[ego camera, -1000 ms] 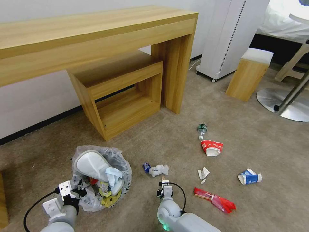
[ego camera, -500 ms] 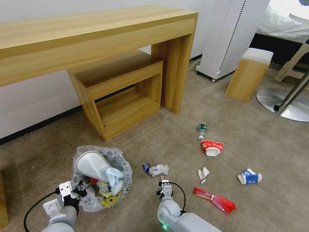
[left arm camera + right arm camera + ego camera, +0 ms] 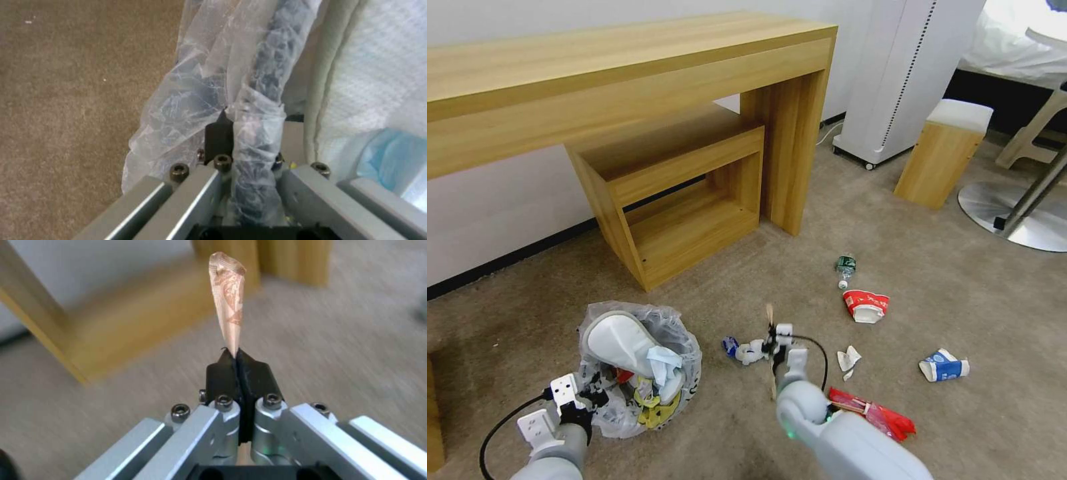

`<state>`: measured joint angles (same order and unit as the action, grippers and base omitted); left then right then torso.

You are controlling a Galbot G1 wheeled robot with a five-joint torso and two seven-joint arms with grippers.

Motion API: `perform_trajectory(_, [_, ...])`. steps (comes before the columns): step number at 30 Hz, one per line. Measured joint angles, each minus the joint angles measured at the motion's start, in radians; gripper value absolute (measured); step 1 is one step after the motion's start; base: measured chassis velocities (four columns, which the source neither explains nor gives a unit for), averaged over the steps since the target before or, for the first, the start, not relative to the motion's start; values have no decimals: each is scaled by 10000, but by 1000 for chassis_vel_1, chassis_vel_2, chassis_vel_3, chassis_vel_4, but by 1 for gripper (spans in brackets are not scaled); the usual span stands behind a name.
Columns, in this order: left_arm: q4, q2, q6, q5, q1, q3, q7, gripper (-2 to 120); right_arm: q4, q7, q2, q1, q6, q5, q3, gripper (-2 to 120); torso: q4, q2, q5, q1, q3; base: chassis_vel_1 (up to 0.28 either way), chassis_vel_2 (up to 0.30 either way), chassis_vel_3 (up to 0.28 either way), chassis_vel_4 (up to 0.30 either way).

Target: Pick up the trash bin and place the garbage on the floor into it.

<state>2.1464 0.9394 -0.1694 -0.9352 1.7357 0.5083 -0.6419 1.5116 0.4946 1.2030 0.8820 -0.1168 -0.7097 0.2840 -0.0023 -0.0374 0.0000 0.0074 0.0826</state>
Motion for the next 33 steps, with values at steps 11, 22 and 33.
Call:
perform_trajectory(11, [220,-212,-195,-375,190,98,-238,0,1175,-4122,64,-942,-2974,-1148,233,0,2,0,-2,0,1,0,0,0,0])
perform_trajectory(22, [1047,-923,-956,-1432,468,258,-1085,0,1363,-4662,872,-1708,-3245,-891,1959,0,0,0,-3,0,1,0,0,0,0])
perform_trajectory(33, [1833,-1827,-1369,-2750,615,571,-1726,0,58,-4696,1604,-2070,-3329,-361,3355,0,0,0,-3,0,0,0,0,0,0])
